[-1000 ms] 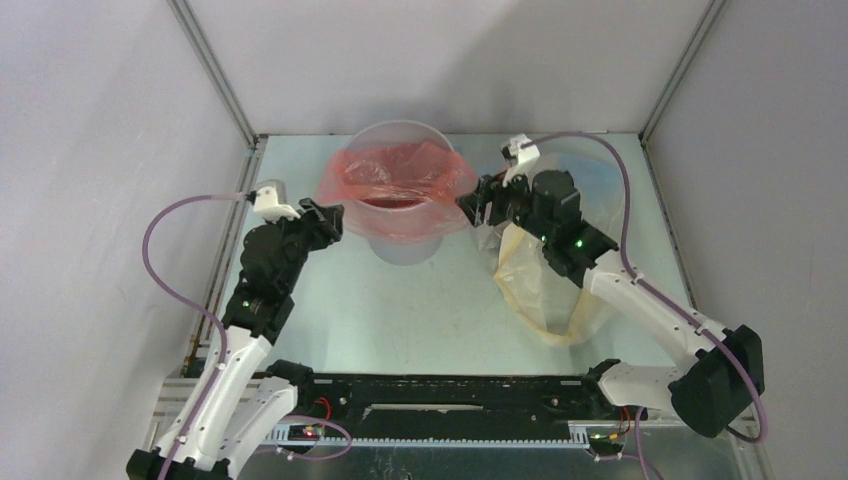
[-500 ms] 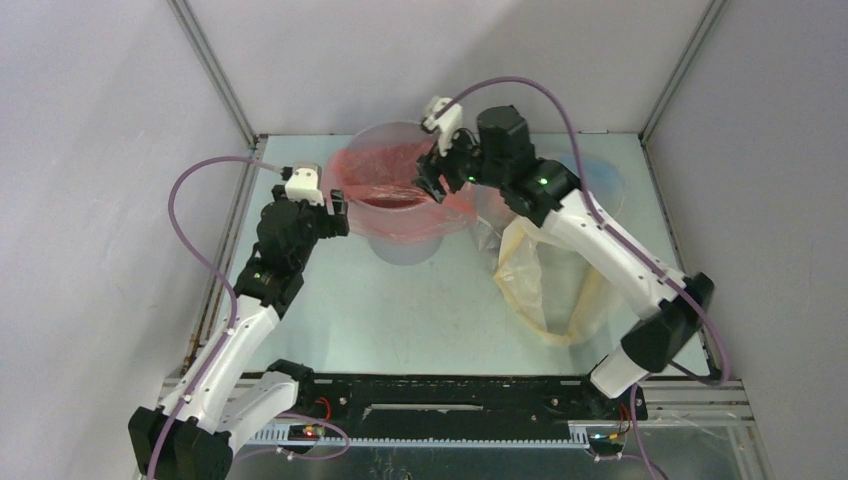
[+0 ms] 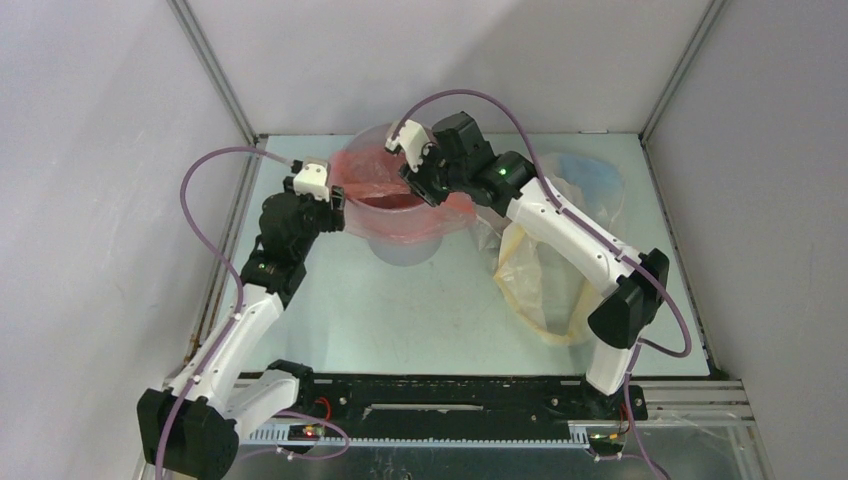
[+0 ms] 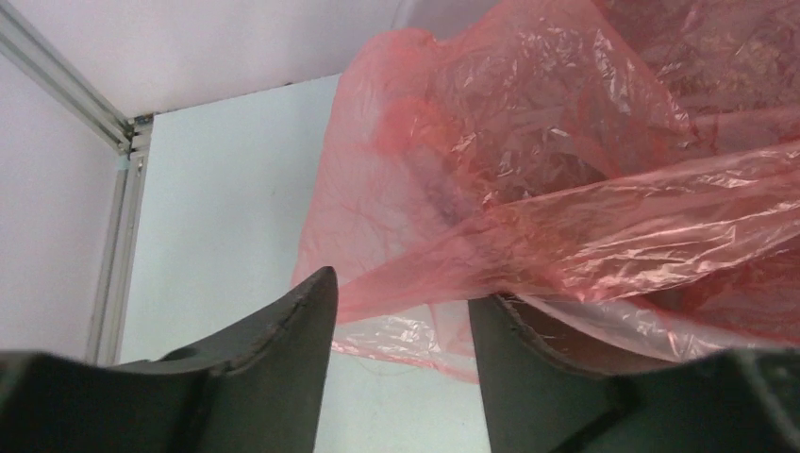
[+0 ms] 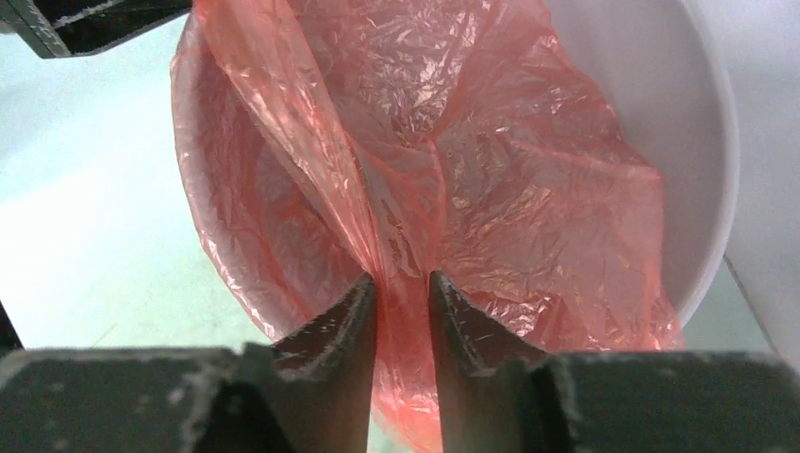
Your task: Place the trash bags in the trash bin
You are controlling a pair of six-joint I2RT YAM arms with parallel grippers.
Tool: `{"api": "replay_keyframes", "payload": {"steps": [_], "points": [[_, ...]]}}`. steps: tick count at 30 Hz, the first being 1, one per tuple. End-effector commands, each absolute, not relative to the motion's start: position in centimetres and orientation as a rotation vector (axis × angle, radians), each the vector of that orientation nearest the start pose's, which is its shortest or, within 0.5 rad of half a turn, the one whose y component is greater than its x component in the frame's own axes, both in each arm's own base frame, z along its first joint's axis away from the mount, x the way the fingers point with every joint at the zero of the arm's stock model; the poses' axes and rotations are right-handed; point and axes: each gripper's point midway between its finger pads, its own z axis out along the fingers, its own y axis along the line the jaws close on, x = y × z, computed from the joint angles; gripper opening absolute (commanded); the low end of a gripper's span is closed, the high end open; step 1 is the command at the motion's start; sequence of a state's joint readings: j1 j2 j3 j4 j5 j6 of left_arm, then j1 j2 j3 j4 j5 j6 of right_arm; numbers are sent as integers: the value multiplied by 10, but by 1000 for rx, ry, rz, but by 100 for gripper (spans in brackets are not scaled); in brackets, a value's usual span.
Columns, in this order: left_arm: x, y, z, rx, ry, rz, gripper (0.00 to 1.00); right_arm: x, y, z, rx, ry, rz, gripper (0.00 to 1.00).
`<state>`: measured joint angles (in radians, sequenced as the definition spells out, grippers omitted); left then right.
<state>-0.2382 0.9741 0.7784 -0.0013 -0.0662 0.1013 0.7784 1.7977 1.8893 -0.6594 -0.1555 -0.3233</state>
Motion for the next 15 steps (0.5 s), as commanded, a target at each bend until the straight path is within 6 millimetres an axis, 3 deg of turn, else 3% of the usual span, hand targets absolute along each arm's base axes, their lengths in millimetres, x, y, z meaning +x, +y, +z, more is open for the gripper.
{"api": "replay_keyframes", "payload": {"steps": [1,4,5,8,15], "points": [[366,-73,288,239,1643,-85,55,361,367,319,-1142,1731,423,23],[371,-72,288,231,1649,-86,36,369,365,327,-1097,1732,432,2],[372,-71,288,228,1652,-85,31,371,365,329,-1083,1734,436,0],[374,-68,292,211,1651,-80,14,379,363,336,-1045,1735,442,0],[378,-63,318,180,1618,-77,0,412,354,354,-907,1743,472,0]]}}
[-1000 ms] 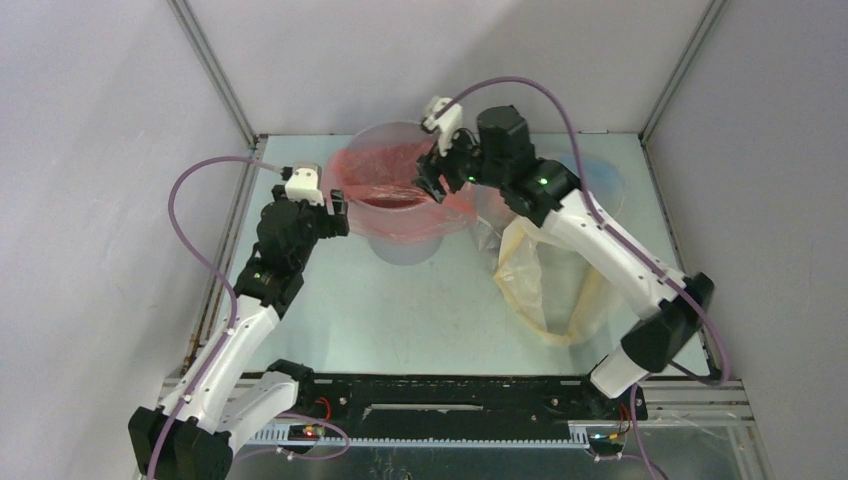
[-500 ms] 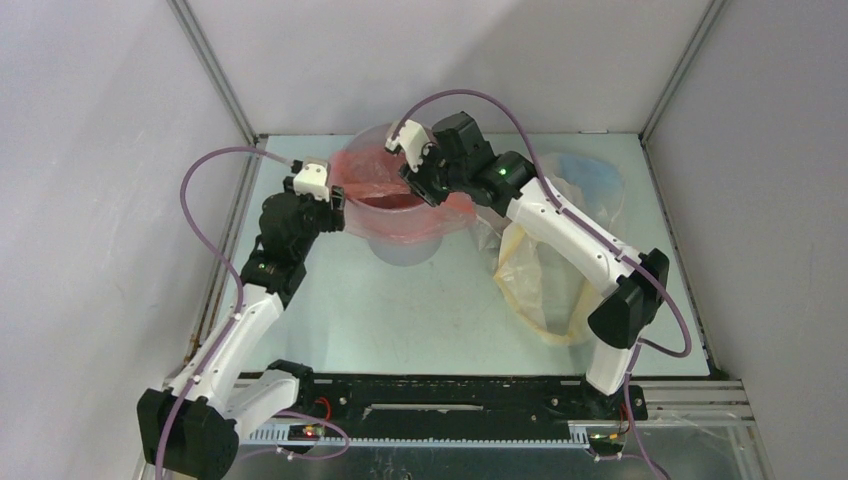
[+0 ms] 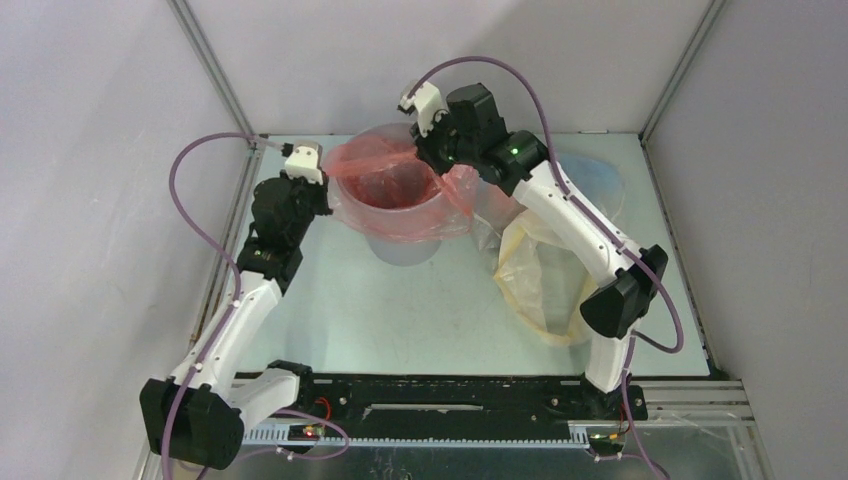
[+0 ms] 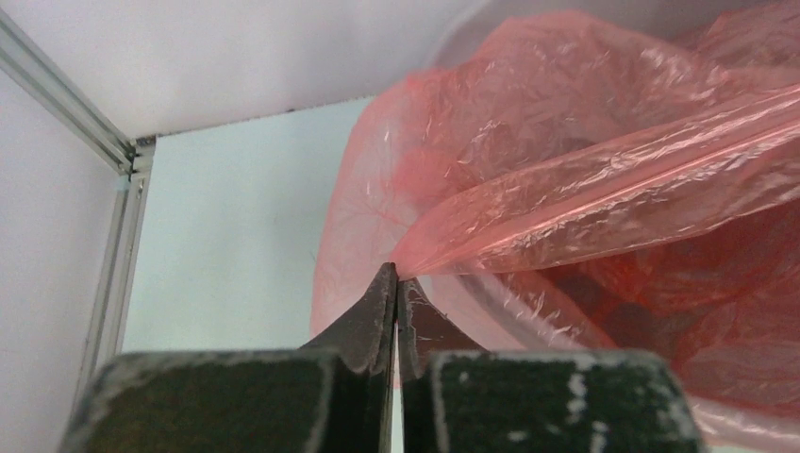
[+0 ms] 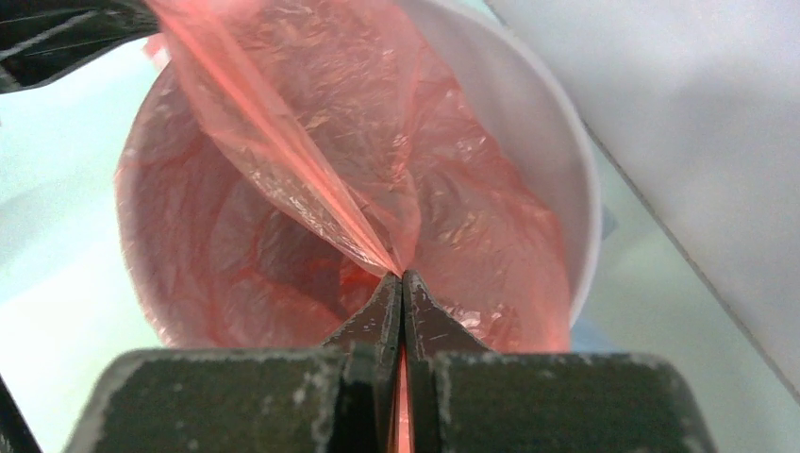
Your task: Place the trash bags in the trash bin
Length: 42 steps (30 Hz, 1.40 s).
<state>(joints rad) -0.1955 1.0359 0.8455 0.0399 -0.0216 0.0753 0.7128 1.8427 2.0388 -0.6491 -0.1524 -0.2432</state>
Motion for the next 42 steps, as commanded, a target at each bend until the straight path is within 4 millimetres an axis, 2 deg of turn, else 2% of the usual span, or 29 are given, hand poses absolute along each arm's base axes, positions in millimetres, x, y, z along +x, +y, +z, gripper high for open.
{"api": "replay_keyframes", "payload": {"steps": [1,4,5,13,16,21,29,33,34,38,42], "points": [[381,-62,319,175,1629,-81,0,417,354,355,-895,1749,477,0],[391,-61,314,174,1691,-108,0,435,353,360,-852,1753,473,0],[394,-62,311,175,1708,-118,0,441,353,356,-842,1764,467,0],[424,-61,313,168,1745,-160,0,485,341,364,-690,1729,459,0],[436,-65,311,154,1762,-238,0,500,335,367,-646,1713,465,0],[451,-74,314,169,1782,-374,0,519,328,370,-602,1690,482,0],[472,-76,307,158,1815,-462,0,543,323,371,-531,1655,570,0],[479,-80,306,150,1826,-509,0,557,321,364,-499,1651,582,1],[483,-69,306,124,1828,-502,0,560,322,361,-492,1651,583,1],[492,-63,301,80,1852,-518,0,573,319,352,-452,1655,592,2],[500,-60,285,39,1900,-561,0,583,318,335,-430,1680,618,2]]}}
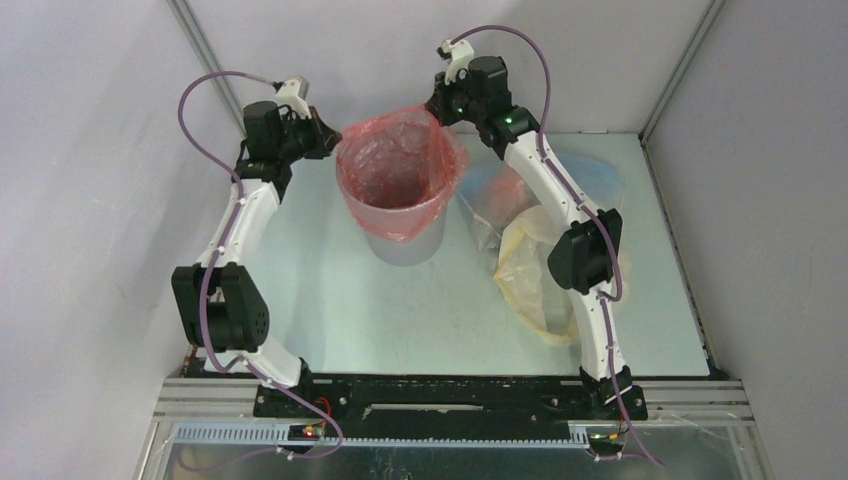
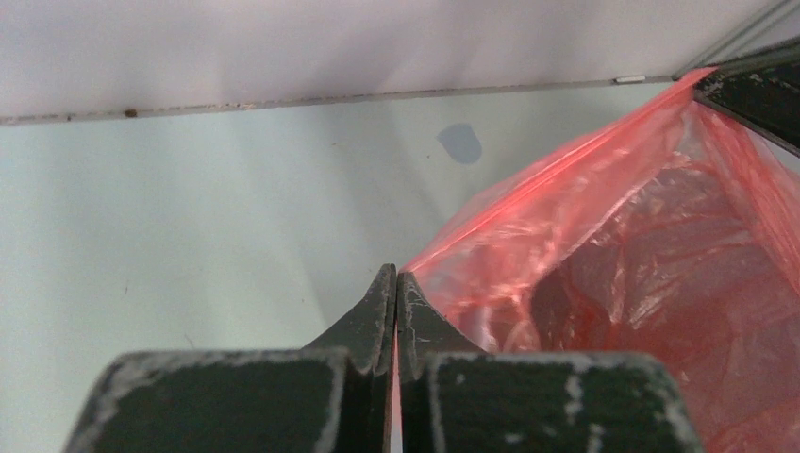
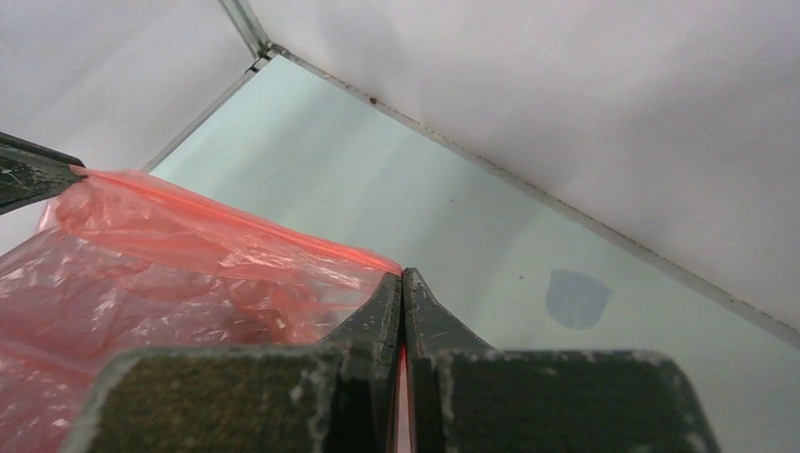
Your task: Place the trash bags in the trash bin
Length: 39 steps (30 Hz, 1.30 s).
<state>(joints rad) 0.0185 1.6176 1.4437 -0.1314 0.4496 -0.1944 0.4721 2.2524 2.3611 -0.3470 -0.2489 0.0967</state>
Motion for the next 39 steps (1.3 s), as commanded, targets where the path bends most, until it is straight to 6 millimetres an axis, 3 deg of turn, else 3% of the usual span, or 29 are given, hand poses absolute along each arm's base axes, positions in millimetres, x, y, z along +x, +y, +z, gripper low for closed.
{"api": "replay_keyframes", "payload": {"steps": [1,7,17,24,31,37,39], "points": [[502,-59,282,31,1911,-566,0,585,317,330,-424,1691,624,2],[511,-64,257,8,1972,-616,0,587,318,302,-428,1757,690,1],[501,-65,225,-20,2038,-641,0,563,328,270,-482,1844,807,2],[487,-60,236,-64,1972,-651,3,551,339,235,-513,1931,901,1],[466,-60,245,-115,1897,-667,10,528,342,218,-495,1993,973,0],[439,-64,250,-205,1775,-755,17,514,339,188,-455,2043,985,0],[427,-64,256,-229,1724,-781,23,512,338,186,-450,2040,990,0]]}}
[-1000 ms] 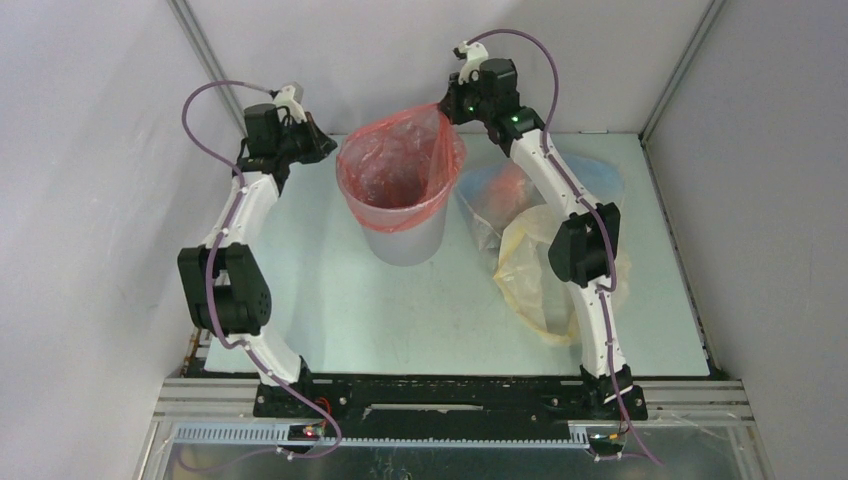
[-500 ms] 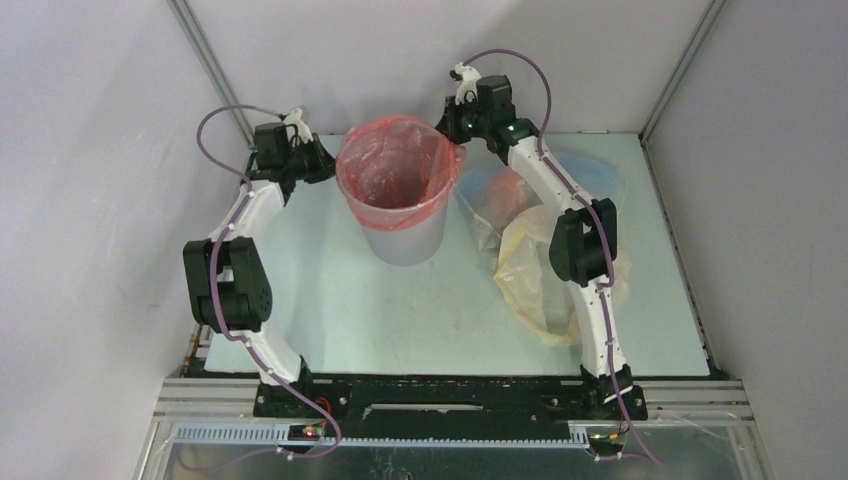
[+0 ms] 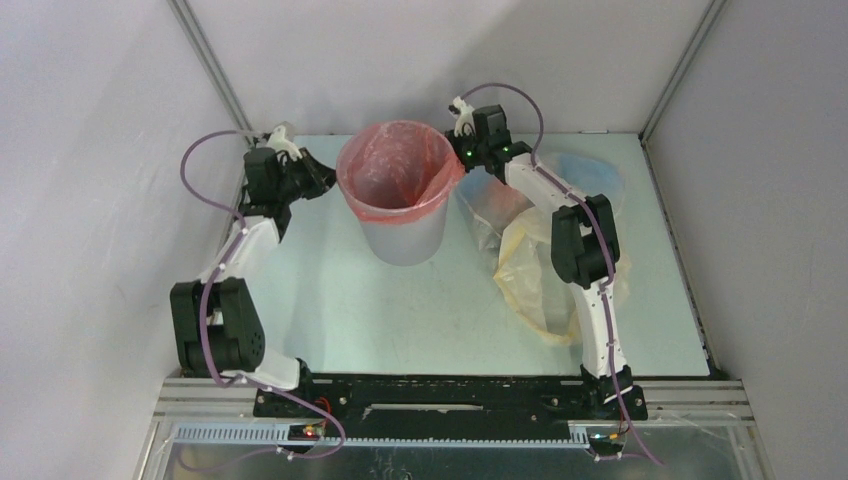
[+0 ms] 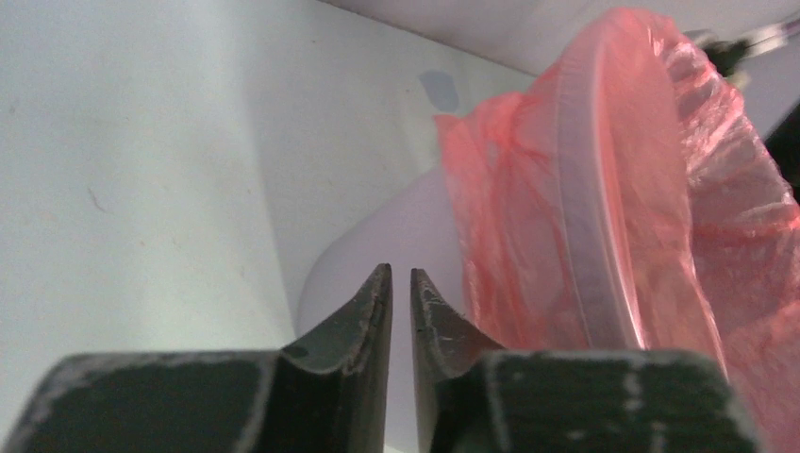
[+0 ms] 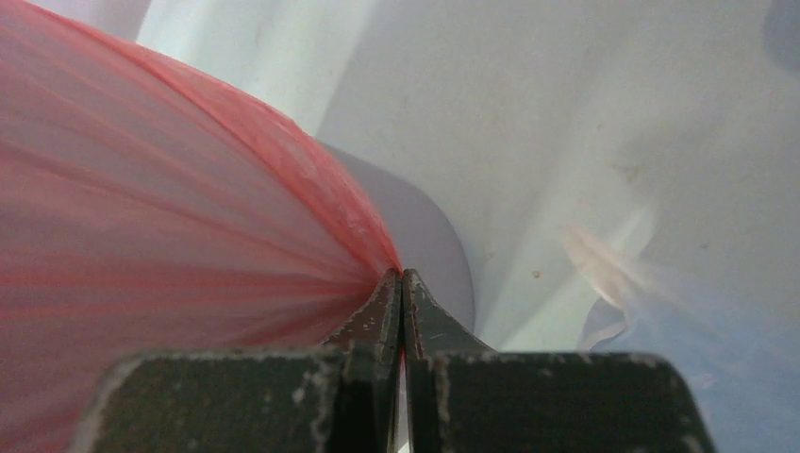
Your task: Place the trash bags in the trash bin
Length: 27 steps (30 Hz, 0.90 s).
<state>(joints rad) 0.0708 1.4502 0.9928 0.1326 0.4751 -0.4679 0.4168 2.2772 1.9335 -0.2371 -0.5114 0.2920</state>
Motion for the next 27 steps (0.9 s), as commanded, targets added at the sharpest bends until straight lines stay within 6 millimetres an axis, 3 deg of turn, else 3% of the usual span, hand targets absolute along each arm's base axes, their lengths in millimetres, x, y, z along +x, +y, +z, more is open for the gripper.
{"api": "replay_keyframes", "payload": {"steps": [1,8,12,17,21,27], "points": [[422,-64,256,-245,1707,-794,27,511,337,187,-447,2034,991,0],[395,-63,259,-318,1641,-860,40,506,328,207,-444,1999,965,0],[390,-55,263,-344,1618,-853,42,509,307,219,-385,2002,883,29],[388,-38,261,-406,1596,-826,40,509,267,255,-255,1985,796,44],[386,-34,259,-453,1572,-837,35,492,249,277,-200,1935,802,57],[380,-39,263,-447,1542,-881,42,453,231,304,-165,1867,833,70]]}}
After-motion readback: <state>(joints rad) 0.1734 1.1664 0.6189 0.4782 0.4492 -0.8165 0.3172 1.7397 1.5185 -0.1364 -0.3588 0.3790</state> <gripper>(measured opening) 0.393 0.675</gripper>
